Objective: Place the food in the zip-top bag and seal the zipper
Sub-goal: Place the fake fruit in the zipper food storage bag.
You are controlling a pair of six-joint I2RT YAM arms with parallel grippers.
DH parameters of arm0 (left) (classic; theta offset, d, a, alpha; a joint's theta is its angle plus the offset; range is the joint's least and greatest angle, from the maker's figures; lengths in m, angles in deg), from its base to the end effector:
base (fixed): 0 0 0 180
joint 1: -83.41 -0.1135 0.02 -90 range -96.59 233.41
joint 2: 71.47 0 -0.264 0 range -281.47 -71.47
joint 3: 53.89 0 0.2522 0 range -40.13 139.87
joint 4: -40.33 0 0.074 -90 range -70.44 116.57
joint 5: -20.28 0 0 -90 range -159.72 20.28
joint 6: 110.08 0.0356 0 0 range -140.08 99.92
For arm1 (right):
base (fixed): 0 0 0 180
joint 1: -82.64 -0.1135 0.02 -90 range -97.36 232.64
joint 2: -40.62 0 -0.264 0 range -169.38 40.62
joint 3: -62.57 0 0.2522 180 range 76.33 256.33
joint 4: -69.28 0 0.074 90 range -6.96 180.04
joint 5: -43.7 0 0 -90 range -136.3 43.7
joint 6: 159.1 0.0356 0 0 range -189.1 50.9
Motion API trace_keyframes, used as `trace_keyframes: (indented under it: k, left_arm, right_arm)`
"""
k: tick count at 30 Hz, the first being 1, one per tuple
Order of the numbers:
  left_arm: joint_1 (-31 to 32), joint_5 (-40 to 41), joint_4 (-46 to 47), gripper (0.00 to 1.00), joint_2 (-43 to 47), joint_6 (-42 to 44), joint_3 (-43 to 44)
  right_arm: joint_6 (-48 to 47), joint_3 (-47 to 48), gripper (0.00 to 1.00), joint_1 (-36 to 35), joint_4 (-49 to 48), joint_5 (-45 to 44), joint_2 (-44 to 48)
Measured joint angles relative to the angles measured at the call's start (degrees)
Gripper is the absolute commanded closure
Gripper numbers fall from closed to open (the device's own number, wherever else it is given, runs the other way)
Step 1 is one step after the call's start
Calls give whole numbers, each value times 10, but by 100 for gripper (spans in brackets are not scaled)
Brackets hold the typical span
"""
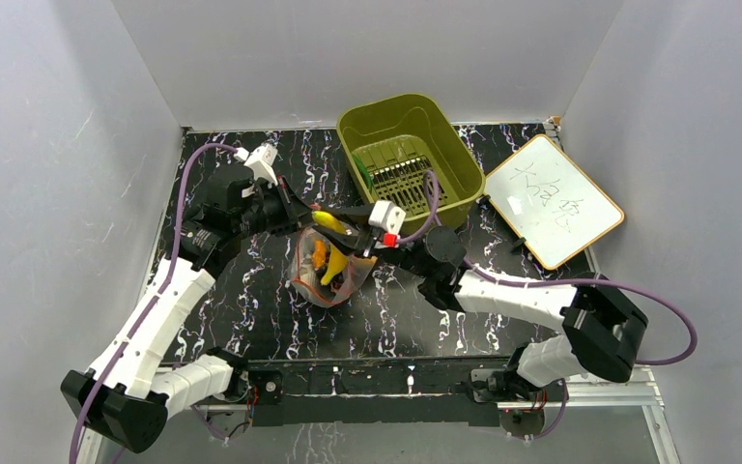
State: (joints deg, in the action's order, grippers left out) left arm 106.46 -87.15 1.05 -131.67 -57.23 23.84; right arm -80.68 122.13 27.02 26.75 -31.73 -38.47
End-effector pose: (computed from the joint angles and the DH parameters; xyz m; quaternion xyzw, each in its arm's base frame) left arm 0.2071 -0.0997 0.3785 -0.0161 0.8225 -0.3866 0.4168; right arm 0.1663 0.2589 0.3308 -0.3910 0.3975 0.3750 0.7406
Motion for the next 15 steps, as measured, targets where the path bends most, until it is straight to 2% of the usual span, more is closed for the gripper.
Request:
trace_keyframes:
  k: [8, 15]
  left_arm:
    - [0, -2, 2, 100, 3, -3, -3]
    - [0, -3, 11, 100, 10, -9, -13]
  right_arm:
    - [5, -34, 82, -4, -14, 6, -18]
    - [13, -37, 76, -14, -26, 4, -24]
